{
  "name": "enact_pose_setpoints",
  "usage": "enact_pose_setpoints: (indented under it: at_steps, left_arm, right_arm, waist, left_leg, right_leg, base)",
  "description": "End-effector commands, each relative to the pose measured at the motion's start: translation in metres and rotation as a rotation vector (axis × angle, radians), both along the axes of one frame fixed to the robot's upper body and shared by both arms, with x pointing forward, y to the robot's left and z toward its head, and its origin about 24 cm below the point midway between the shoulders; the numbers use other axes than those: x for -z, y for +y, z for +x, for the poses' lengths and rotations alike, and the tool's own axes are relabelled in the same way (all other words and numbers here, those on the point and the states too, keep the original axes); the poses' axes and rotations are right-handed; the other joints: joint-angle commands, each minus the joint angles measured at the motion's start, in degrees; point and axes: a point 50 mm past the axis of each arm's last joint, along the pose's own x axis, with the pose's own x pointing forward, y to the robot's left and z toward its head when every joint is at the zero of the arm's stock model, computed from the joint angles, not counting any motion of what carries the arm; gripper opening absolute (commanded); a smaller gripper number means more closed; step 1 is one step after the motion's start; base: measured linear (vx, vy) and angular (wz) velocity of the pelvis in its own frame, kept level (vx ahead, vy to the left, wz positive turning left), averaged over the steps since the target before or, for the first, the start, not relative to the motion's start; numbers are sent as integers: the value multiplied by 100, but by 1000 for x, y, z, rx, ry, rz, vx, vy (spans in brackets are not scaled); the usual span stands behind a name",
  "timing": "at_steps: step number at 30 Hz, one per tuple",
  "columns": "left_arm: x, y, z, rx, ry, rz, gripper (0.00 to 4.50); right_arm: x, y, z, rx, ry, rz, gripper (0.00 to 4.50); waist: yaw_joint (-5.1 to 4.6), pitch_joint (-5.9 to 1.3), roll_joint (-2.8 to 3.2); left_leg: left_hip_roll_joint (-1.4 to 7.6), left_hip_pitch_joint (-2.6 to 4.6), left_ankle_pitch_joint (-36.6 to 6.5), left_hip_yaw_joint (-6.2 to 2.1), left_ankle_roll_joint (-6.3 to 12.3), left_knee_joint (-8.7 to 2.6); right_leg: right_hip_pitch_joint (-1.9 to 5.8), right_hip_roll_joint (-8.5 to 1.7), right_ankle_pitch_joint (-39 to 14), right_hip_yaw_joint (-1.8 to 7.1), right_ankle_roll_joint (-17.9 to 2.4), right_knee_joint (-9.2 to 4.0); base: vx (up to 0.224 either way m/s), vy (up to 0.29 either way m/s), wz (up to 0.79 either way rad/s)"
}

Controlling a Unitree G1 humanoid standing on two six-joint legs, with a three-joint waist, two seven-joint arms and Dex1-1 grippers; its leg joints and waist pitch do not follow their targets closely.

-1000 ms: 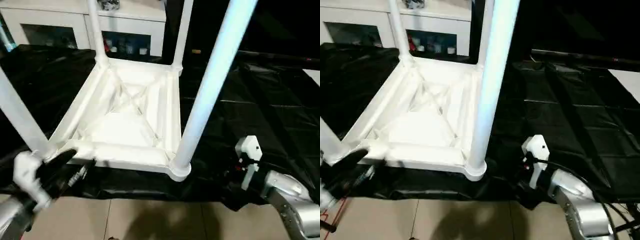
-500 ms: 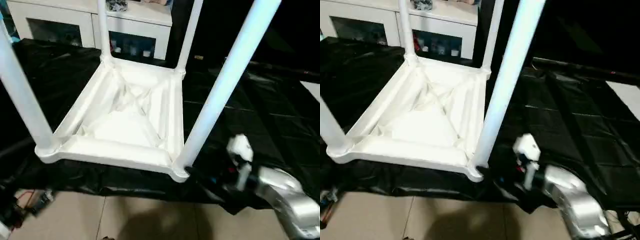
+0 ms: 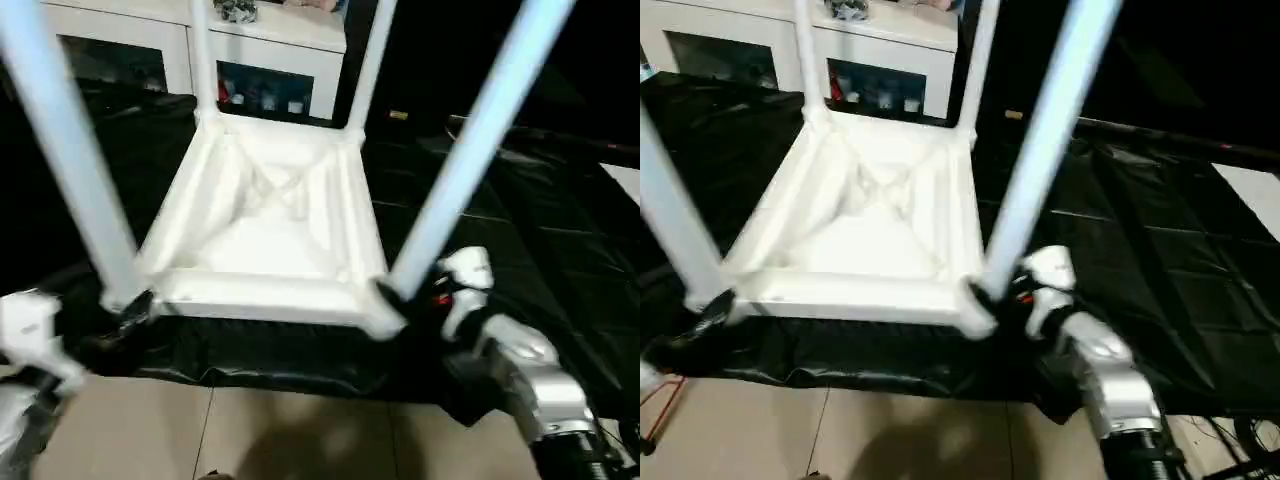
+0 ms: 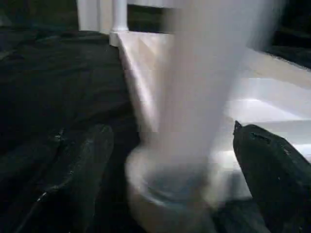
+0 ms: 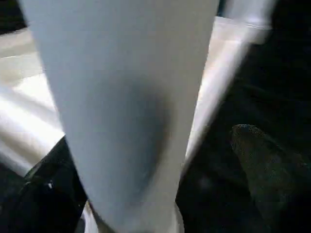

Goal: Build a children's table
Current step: Flip table

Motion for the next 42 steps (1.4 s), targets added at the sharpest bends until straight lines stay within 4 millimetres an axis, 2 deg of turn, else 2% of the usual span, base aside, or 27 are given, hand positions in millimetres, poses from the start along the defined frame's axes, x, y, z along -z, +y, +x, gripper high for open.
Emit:
enact_pose_setpoints:
  at_steps: [1, 2, 3, 4, 5, 6, 7, 9, 12, 13, 15, 17, 18, 19, 21, 22, 24, 26, 27, 30, 31, 32, 33, 34, 37, 39, 42]
  left_arm:
    - [3, -2, 8, -63, 9, -4, 440]
    - [2, -6, 11, -72, -10, -24, 440]
    - [0, -8, 13, -76, -24, -36, 440]
    - [0, -9, 14, -76, -25, -39, 440]
    - [-1, -19, 17, -69, -40, -68, 440]
    - [-1, -19, 17, -69, -40, -68, 440]
    - [-1, -29, 19, -70, -48, -74, 440]
    - [0, -32, 18, -88, -45, -77, 440]
    - [3, -38, 17, -122, -44, -85, 440]
    - [3, -39, 17, -125, -45, -86, 413]
    - [4, -43, 16, -140, -36, -109, 404]
    - [5, -45, 17, -136, -35, -113, 401]
    - [5, -47, 17, -130, -35, -115, 374]
    - [4, -48, 19, -130, -37, -114, 362]
    - [3, -49, 21, -133, -41, -116, 356]
    - [3, -48, 22, -141, -35, -105, 346]
    - [3, -48, 22, -145, -33, -101, 313]
    - [3, -47, 23, -160, -34, -122, 308]
    - [3, -48, 23, -165, -35, -135, 284]
    - [3, -49, 23, -164, -33, -150, 266]
    - [3, -50, 23, -163, -30, -154, 255]
    - [3, -50, 23, -163, -30, -154, 239]
    - [3, -49, 22, -174, -22, -162, 239]
    - [4, -49, 22, -189, -15, -166, 239]
    - [6, -49, 21, -202, 4, -164, 234]
    - [7, -49, 21, -206, 7, -166, 232]
    - [7, -53, 20, -205, 6, -205, 232]
  right_arm:
    - [1, -19, 3, 106, -5, -45, 450]
    - [1, -22, 3, 124, -8, -49, 450]
    - [1, -24, 3, 135, -11, -49, 450]
    - [1, -24, 3, 136, -11, -48, 450]
    - [1, -24, 2, 138, -14, -44, 450]
    - [1, -24, 2, 138, -14, -44, 450]
    - [0, -24, -2, 116, -24, -42, 450]
    - [-3, -22, -8, 73, -32, -22, 450]
    - [-7, -19, -26, -59, -43, 1, 450]
    - [-8, -19, -27, -73, -42, 1, 450]
    - [-10, -20, -41, -180, -31, -26, 450]
    - [-11, -23, -46, -211, -25, -29, 450]
    - [-14, -25, -48, -231, -24, -27, 450]
    - [-18, -27, -52, -263, -19, -15, 450]
    - [-23, -26, -55, -322, -5, 2, 450]
    - [-25, -23, -57, -361, 11, 11, 450]
    - [-26, -22, -58, -368, 15, 13, 450]
    - [-27, -15, -55, -390, 10, 5, 450]
    - [-27, -10, -52, -390, 3, 10, 450]
    - [-26, 0, -45, -377, -2, 40, 450]
    - [-24, 6, -39, -358, 6, 51, 450]
    - [-24, 7, -39, -358, 6, 51, 450]
    - [-22, 13, -34, -342, 17, 54, 450]
    - [-22, 18, -32, -349, 21, 62, 450]
    - [-22, 27, -32, -384, 21, 86, 450]
    - [-22, 31, -33, -405, 22, 97, 450]
    - [-23, 38, -37, -466, 36, 120, 450]
  waist:
    - [-23, -248, 180]
    - [-14, -244, 255]
    - [-18, -249, 206]
    - [-18, -247, 213]
    - [-20, -246, 238]
    - [-33, -244, 221]
    - [-16, -254, 195]
    - [-6, -247, 189]
    - [23, -258, 190]
    - [11, -252, 179]
    - [-6, -237, 176]
    - [-3, -212, 167]
    - [-9, -214, 179]
    - [-5, -205, 163]
    - [-4, -206, 183]
    - [-5, -207, 171]
    - [7, -206, 176]
    - [3, -209, 176]
    - [0, -215, 153]
    - [-17, -224, 134]
    - [-6, -225, 143]
    - [-13, -224, 147]
    - [-8, -238, 132]
    - [-15, -244, 151]
    - [2, -251, 133]
    - [4, -249, 138]
    - [-3, -222, 141]
  left_leg:
    - [260, 67, -1727, -97, -295, -505]
    - [256, 65, -1705, -104, -313, -506]
    - [258, 60, -1650, -96, -287, -494]
    - [257, 50, -1653, -100, -265, -498]
    - [258, 52, -1674, -103, -266, -499]
    - [265, 54, -1723, -98, -264, -501]
    - [268, 56, -1659, -92, -220, -483]
    - [269, 42, -1547, -84, -148, -480]
    - [287, 14, -1386, -96, -27, -475]
    - [284, 3, -1368, -103, 14, -479]
    - [281, 6, -1496, -100, 35, -487]
    - [285, 15, -1653, -97, 44, -490]
    - [276, 11, -1689, -100, 58, -487]
    - [276, 17, -1748, -100, 63, -486]
    - [282, 26, -1789, -110, 79, -485]
    - [280, 21, -1754, -116, 97, -483]
    - [283, 24, -1679, -112, 106, -480]
    - [282, 22, -1670, -115, 70, -477]
    - [281, 16, -1646, -116, 64, -475]
    - [276, 11, -1538, -121, 54, -471]
    - [285, 31, -1520, -114, 49, -466]
    - [280, 22, -1488, -113, 44, -469]
    - [276, 9, -1377, -111, 37, -467]
    - [284, 17, -1292, -107, 17, -462]
    - [279, 11, -1157, -91, 51, -447]
    - [276, 7, -1151, -90, 63, -451]
    - [278, 12, -1442, -98, 11, -475]
  right_leg:
    - [78, -442, -1016, 315, -804, -489]
    - [77, -441, -1000, 316, -816, -481]
    - [90, -436, -965, 311, -815, -490]
    - [95, -433, -988, 308, -815, -490]
    - [91, -429, -1002, 307, -812, -489]
    - [90, -421, -1033, 304, -814, -494]
    - [91, -424, -966, 313, -841, -486]
    - [95, -412, -824, 315, -857, -487]
    - [149, -417, -499, 311, -831, -466]
    - [154, -410, -464, 304, -825, -468]
    - [145, -415, -712, 304, -807, -499]
    - [128, -424, -1031, 314, -754, -546]
    - [120, -424, -1177, 315, -731, -557]
    - [101, -430, -1365, 317, -682, -583]
    - [97, -421, -1456, 317, -653, -597]
    - [103, -410, -1406, 315, -661, -582]
    - [90, -423, -1389, 317, -658, -587]
    - [86, -426, -1417, 308, -682, -583]
    - [90, -431, -1405, 306, -685, -582]
    - [82, -437, -1371, 301, -717, -560]
    - [66, -433, -1318, 308, -731, -557]
    - [68, -429, -1270, 311, -754, -546]
    - [90, -425, -1130, 307, -770, -529]
    - [78, -421, -944, 308, -818, -503]
    - [102, -420, -636, 311, -856, -483]
    - [110, -423, -624, 311, -850, -479]
    - [102, -431, -1094, 312, -759, -530]
  base:
    - [0, 0, 0]
    - [0, 0, 0]
    - [0, 0, 0]
    - [0, 0, 0]
    - [0, 0, 0]
    - [0, 0, 0]
    - [0, 0, 0]
    - [0, 0, 0]
    - [0, 0, 0]
    - [0, 0, 0]
    - [0, 0, 0]
    - [0, 0, 0]
    - [0, 0, 0]
    - [0, 0, 0]
    - [0, 0, 0]
    - [0, 0, 0]
    - [0, 0, 0]
    - [0, 0, 0]
    - [0, 0, 0]
    - [0, 0, 0]
    - [0, 0, 0]
    - [0, 0, 0]
    - [0, 0, 0]
    - [0, 0, 0]
    - [0, 0, 0]
    - [0, 0, 0]
    - [0, 0, 0]
